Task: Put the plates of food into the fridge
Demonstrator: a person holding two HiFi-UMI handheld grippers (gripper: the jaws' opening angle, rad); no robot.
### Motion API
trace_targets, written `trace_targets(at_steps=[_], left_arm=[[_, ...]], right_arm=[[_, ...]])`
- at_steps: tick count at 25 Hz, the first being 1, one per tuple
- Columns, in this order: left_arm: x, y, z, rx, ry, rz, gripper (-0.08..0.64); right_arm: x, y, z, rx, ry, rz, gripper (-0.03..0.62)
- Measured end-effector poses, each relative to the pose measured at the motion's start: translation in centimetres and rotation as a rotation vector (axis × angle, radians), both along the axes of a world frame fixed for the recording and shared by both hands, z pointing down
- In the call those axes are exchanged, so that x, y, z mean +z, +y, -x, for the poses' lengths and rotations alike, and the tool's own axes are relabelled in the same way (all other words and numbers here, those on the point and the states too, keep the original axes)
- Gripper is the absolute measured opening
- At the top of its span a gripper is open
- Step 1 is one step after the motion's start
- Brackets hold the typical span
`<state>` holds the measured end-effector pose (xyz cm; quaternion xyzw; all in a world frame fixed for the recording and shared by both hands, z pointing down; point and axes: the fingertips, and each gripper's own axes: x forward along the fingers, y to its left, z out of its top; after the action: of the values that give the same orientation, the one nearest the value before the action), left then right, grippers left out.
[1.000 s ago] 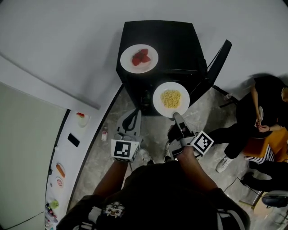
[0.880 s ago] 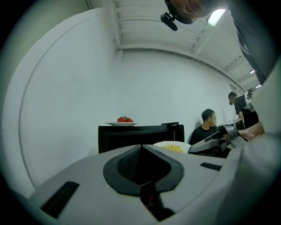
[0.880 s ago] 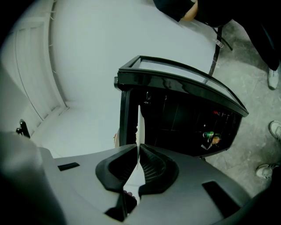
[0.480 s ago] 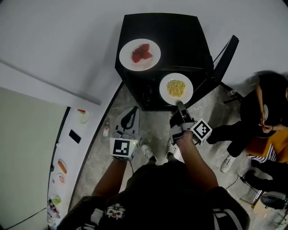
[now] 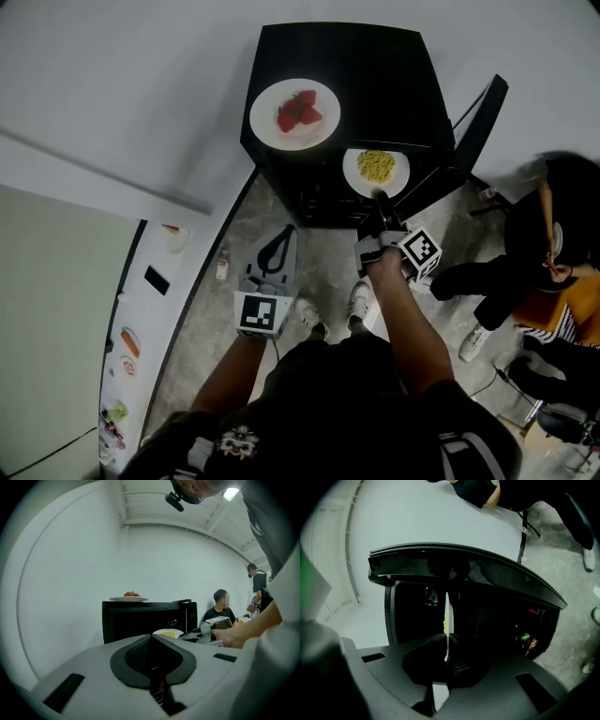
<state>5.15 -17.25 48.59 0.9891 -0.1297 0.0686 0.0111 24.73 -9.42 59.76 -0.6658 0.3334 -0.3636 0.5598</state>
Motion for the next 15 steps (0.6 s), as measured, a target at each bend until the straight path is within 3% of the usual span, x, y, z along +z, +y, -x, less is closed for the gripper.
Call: trace_targets(at_steps=[15], left_arm=[[0.4, 0.0, 0.7, -0.019, -0.009, -0.007, 0.023]], right_arm=[[0.7, -2.9, -3.8, 0.067, -0.016, -0.023, 0.034]])
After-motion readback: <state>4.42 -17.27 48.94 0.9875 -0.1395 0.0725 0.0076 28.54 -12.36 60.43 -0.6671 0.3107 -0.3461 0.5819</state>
